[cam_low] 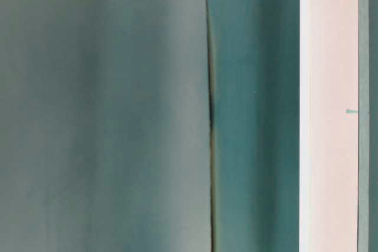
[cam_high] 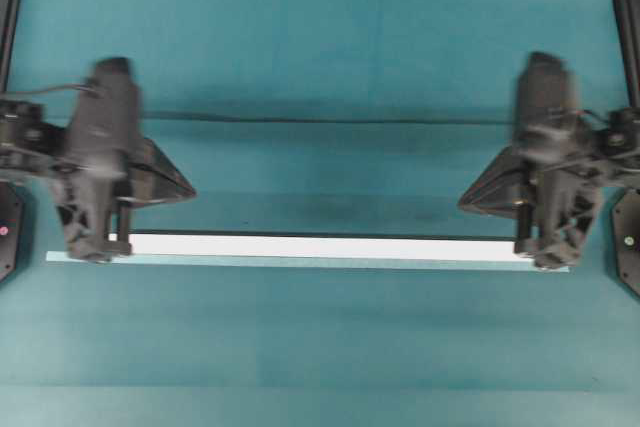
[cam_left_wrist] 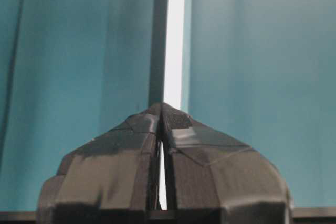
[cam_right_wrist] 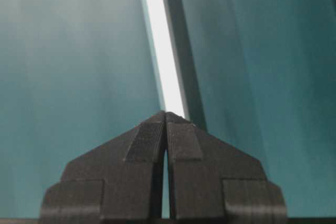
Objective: Lift a wooden board with both hands.
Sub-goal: 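Move both grippers down over the two ends of the white board, then close both grippers on the white board near each end, then lift the board with both grippers and carry it back, then move the held board forward and lower it with both grippers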
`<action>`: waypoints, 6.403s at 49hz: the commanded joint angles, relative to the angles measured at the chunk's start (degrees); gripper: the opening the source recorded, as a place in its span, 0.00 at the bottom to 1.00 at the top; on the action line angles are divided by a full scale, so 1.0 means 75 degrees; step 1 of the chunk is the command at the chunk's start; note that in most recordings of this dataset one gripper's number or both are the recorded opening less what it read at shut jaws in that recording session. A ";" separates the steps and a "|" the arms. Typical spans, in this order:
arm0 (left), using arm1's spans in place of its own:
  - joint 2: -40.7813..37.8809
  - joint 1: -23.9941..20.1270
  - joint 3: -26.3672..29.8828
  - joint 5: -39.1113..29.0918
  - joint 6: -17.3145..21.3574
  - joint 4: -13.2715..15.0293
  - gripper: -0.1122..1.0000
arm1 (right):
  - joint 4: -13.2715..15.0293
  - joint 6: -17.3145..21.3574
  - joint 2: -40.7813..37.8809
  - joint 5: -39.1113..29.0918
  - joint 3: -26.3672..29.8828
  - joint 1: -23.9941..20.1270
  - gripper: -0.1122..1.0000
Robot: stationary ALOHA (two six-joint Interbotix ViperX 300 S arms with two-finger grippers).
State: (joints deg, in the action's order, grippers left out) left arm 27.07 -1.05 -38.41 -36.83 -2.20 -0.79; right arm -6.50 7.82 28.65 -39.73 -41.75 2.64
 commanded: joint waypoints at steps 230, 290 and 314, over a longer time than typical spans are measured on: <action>-0.1184 -0.0082 0.3398 -0.4664 0.0070 -0.0094 0.26 | 0.0691 -0.0270 -0.2625 -0.5988 0.4840 -0.0035 0.30; -0.1594 -0.0105 0.6070 -0.6844 0.0094 -0.0117 0.26 | 0.0855 -0.0070 -0.2637 -0.7313 0.6996 -0.0023 0.30; -0.1605 -0.0117 0.6094 -0.6832 0.0094 -0.0117 0.26 | 0.0914 -0.0070 -0.2672 -0.7336 0.6973 -0.0023 0.30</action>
State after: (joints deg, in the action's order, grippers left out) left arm 14.94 -2.02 5.10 -89.47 -1.58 -1.76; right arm 0.00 5.89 9.14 -95.80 8.70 2.37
